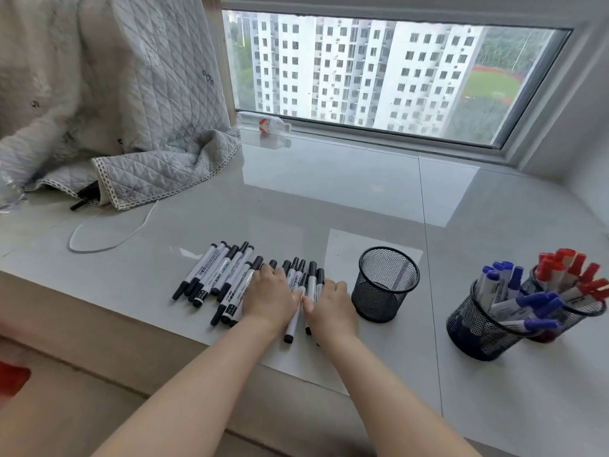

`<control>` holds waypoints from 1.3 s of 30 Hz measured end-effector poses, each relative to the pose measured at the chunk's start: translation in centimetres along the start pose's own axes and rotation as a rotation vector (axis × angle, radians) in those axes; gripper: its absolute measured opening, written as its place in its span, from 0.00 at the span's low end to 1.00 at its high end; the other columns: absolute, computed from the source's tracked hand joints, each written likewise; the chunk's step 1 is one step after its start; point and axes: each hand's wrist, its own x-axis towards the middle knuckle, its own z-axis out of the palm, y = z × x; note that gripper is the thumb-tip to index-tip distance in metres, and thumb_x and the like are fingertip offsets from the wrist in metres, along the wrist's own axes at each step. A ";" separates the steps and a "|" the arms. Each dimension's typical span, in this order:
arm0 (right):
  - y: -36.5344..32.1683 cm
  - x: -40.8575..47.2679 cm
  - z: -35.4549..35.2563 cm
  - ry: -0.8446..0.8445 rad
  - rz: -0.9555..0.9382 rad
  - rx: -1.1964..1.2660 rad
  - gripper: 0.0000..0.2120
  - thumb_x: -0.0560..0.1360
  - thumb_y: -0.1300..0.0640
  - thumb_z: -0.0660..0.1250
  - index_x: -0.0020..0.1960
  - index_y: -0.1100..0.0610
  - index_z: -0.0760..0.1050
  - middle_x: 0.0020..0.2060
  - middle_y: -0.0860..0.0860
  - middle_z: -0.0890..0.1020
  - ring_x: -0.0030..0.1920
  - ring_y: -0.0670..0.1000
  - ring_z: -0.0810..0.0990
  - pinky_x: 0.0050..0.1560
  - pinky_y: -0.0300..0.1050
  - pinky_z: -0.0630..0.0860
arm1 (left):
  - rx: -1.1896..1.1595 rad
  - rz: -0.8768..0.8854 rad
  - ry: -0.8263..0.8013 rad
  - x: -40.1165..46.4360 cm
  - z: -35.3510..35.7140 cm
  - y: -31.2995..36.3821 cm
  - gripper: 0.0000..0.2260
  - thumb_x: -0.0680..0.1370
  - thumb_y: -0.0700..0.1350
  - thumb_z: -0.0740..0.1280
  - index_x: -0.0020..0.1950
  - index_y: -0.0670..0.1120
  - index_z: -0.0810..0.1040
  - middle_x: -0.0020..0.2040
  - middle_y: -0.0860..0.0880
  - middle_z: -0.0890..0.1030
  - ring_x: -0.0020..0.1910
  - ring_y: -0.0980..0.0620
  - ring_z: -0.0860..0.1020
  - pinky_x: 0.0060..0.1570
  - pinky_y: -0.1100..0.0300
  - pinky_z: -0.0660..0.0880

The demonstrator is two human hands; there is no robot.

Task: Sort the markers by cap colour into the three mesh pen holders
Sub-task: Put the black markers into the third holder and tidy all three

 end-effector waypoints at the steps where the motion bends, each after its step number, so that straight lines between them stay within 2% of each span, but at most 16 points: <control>1: 0.1 -0.1 0.0 0.003 0.000 -0.001 0.23 0.76 0.47 0.60 0.64 0.62 0.66 0.59 0.58 0.70 0.59 0.58 0.72 0.56 0.48 0.69 | -0.002 0.000 -0.005 0.1 0.1 0.2 0.26 0.76 0.58 0.61 0.64 0.39 0.68 0.63 0.41 0.70 0.62 0.43 0.68 0.59 0.54 0.68; 10: 1.4 -1.3 -1.1 -0.028 0.020 -0.117 0.18 0.75 0.53 0.60 0.60 0.63 0.66 0.57 0.59 0.75 0.56 0.59 0.76 0.51 0.47 0.71 | -0.040 -0.084 -0.040 -0.5 0.9 1.5 0.29 0.76 0.59 0.60 0.66 0.37 0.63 0.64 0.38 0.67 0.62 0.41 0.67 0.60 0.52 0.67; 15: 1.9 -1.9 -2.0 -0.096 0.016 -0.152 0.14 0.74 0.57 0.58 0.56 0.64 0.70 0.54 0.59 0.77 0.55 0.60 0.77 0.49 0.46 0.72 | -0.120 -0.147 -0.092 -0.7 0.8 2.2 0.25 0.77 0.52 0.62 0.65 0.35 0.62 0.63 0.37 0.70 0.62 0.41 0.71 0.59 0.52 0.68; 17: 1.9 -2.2 -2.4 -0.121 0.061 -0.095 0.14 0.73 0.57 0.59 0.54 0.64 0.71 0.53 0.60 0.78 0.55 0.61 0.77 0.48 0.45 0.71 | -0.152 -0.180 -0.119 -0.6 0.5 2.3 0.24 0.77 0.50 0.63 0.64 0.35 0.62 0.64 0.37 0.71 0.63 0.40 0.71 0.59 0.52 0.69; 20: 1.9 -2.5 -2.8 -0.143 0.047 -0.039 0.07 0.72 0.56 0.60 0.47 0.59 0.69 0.52 0.60 0.78 0.53 0.60 0.77 0.45 0.45 0.70 | -0.281 -0.257 -0.126 -0.4 0.0 2.2 0.20 0.78 0.48 0.62 0.62 0.35 0.64 0.61 0.38 0.74 0.60 0.40 0.74 0.55 0.53 0.71; 24: 2.1 -3.1 -3.5 -0.118 0.073 0.084 0.12 0.71 0.55 0.61 0.51 0.62 0.70 0.50 0.59 0.79 0.51 0.60 0.77 0.43 0.45 0.70 | -0.386 -0.330 -0.107 -0.5 -0.3 1.9 0.18 0.78 0.47 0.61 0.62 0.38 0.67 0.60 0.39 0.75 0.58 0.41 0.74 0.51 0.55 0.70; 27: 1.9 -3.3 -4.3 -0.099 0.071 0.292 0.05 0.71 0.58 0.60 0.41 0.57 0.64 0.41 0.56 0.76 0.44 0.59 0.77 0.40 0.48 0.71 | -0.527 -0.357 -0.071 -0.5 -0.6 1.9 0.16 0.76 0.47 0.61 0.60 0.40 0.68 0.56 0.40 0.76 0.49 0.43 0.73 0.45 0.56 0.69; 29: 1.5 -3.3 -5.4 -0.034 0.034 0.424 0.06 0.72 0.60 0.60 0.37 0.56 0.64 0.35 0.53 0.73 0.39 0.57 0.74 0.38 0.49 0.72 | -0.609 -0.338 -0.015 -0.4 -1.0 1.9 0.14 0.76 0.46 0.61 0.58 0.40 0.69 0.53 0.42 0.77 0.46 0.44 0.74 0.42 0.57 0.69; 31: 1.0 -2.9 -7.2 0.052 0.003 0.506 0.05 0.73 0.58 0.61 0.38 0.56 0.67 0.33 0.52 0.73 0.36 0.57 0.74 0.37 0.50 0.73 | -0.692 -0.315 0.047 -0.3 -1.6 2.1 0.10 0.75 0.45 0.62 0.54 0.42 0.70 0.48 0.44 0.78 0.42 0.48 0.75 0.37 0.57 0.69; 33: 1.0 -2.3 -9.3 0.132 0.003 0.644 0.10 0.73 0.55 0.62 0.35 0.54 0.66 0.29 0.51 0.72 0.32 0.56 0.71 0.36 0.50 0.71 | -0.832 -0.289 0.079 -0.3 -2.3 2.6 0.04 0.75 0.42 0.62 0.48 0.44 0.71 0.43 0.46 0.80 0.36 0.53 0.76 0.33 0.58 0.71; 35: 1.1 -1.5 -11.4 0.232 0.000 0.790 0.13 0.74 0.53 0.63 0.34 0.54 0.64 0.26 0.50 0.70 0.30 0.54 0.68 0.36 0.49 0.68 | -1.018 -0.250 0.092 -0.2 -3.1 3.3 0.02 0.75 0.41 0.63 0.44 0.46 0.71 0.41 0.48 0.81 0.34 0.56 0.78 0.31 0.60 0.74; 39: 1.9 0.1 -14.3 0.489 -0.061 1.036 0.11 0.78 0.53 0.60 0.40 0.57 0.69 0.29 0.49 0.72 0.29 0.46 0.73 0.32 0.39 0.72 | -1.212 -0.179 0.137 -0.1 -4.7 4.9 0.03 0.75 0.42 0.65 0.44 0.50 0.74 0.37 0.53 0.81 0.34 0.58 0.79 0.31 0.63 0.74</control>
